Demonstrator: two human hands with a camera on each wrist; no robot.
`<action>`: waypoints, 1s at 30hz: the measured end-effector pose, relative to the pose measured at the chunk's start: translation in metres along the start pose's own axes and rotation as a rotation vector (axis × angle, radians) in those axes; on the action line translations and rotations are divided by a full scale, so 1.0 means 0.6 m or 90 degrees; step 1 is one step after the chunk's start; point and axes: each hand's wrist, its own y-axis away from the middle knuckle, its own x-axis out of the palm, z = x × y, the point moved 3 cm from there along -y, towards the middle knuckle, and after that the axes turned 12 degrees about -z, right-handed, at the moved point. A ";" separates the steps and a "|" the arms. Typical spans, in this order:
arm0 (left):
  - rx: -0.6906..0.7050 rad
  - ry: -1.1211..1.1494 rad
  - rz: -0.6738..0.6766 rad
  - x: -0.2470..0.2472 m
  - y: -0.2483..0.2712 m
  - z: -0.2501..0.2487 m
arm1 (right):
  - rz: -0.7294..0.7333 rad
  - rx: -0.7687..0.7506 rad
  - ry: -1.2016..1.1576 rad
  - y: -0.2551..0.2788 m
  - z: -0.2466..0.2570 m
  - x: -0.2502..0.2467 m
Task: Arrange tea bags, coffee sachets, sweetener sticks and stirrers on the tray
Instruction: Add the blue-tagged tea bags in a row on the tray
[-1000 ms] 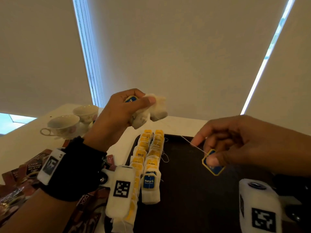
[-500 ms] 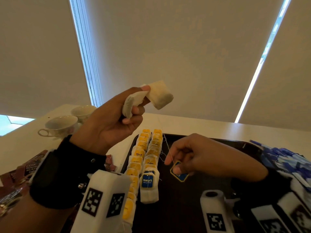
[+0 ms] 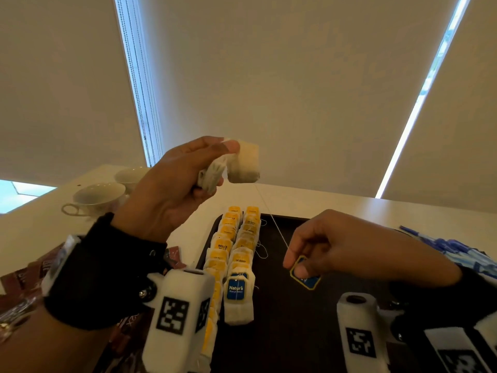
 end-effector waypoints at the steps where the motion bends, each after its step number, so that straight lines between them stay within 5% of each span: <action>1: 0.010 0.011 -0.007 0.003 0.000 0.002 | 0.014 -0.008 0.001 0.005 0.008 0.001; 8: 0.206 -0.090 -0.026 0.018 0.005 0.022 | 0.042 -0.089 -0.045 0.038 0.063 0.001; 13: 0.266 -0.146 0.100 0.037 0.022 0.029 | -0.167 -0.175 -0.245 0.052 0.086 -0.024; 18: 0.213 -0.166 0.261 0.053 0.029 0.042 | -0.384 -0.186 -0.407 0.045 0.062 -0.056; 25: 0.055 0.021 0.366 0.052 0.039 0.039 | -0.401 -0.092 -0.489 0.027 0.026 -0.061; 30: 0.050 0.028 0.465 0.044 0.028 0.051 | -0.356 -0.082 -0.480 0.022 0.023 -0.055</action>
